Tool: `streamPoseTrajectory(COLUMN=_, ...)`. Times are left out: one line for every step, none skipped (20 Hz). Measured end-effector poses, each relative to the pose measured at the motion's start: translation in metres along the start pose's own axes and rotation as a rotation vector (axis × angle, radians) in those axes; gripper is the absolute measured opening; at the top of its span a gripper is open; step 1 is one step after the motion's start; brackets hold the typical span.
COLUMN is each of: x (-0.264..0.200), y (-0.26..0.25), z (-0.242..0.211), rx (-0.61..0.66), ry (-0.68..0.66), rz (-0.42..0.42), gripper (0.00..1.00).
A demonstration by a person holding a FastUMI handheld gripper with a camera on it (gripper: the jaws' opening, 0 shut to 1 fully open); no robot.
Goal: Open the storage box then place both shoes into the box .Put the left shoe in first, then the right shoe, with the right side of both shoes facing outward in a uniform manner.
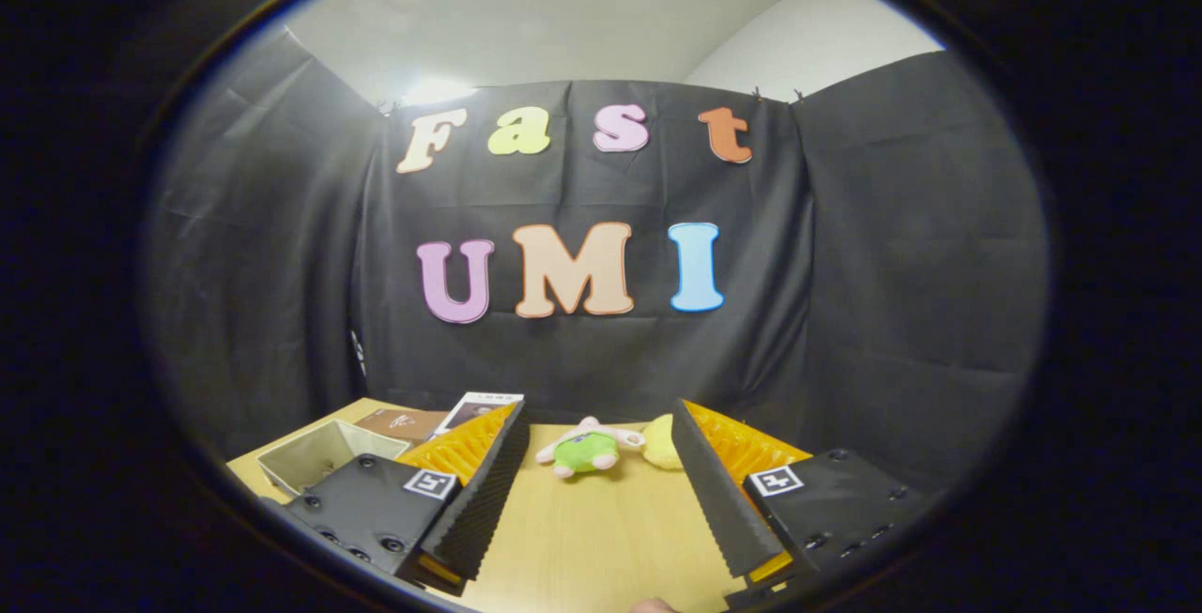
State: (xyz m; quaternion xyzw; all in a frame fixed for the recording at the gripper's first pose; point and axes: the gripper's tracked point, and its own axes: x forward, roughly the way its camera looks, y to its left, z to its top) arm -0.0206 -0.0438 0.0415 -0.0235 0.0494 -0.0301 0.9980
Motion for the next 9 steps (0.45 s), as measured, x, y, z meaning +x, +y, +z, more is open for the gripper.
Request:
streamPoseTrajectory(x=0.0, y=-0.001, z=0.001, rx=0.005, ry=-0.002, rz=-0.002, gripper=0.97)
streamPoseTrajectory(x=-0.001, y=-0.002, z=0.001, rx=0.009, ry=-0.005, rz=-0.004, gripper=0.97)
streamPoseTrajectory(x=0.0, y=-0.005, z=0.001, rx=0.009, ry=-0.008, rz=-0.01, gripper=0.97)
streamPoseTrajectory(x=0.0, y=-0.007, z=0.001, rx=0.008, ry=-0.012, rz=-0.014, gripper=0.97)
streamPoseTrajectory(x=0.0, y=-0.007, z=0.0, rx=0.008, ry=-0.014, rz=-0.016, gripper=0.97)
streamPoseTrajectory(x=-0.001, y=-0.007, z=0.0, rx=0.008, ry=-0.014, rz=-0.016, gripper=0.97)
streamPoseTrajectory(x=0.0, y=-0.008, z=0.0, rx=0.007, ry=-0.016, rz=-0.016, gripper=0.97)
streamPoseTrajectory(x=0.0, y=-0.01, z=0.001, rx=0.006, ry=-0.017, rz=-0.018, gripper=0.97)
streamPoseTrajectory(x=0.001, y=-0.011, z=0.001, rx=0.004, ry=-0.019, rz=-0.021, gripper=0.97)
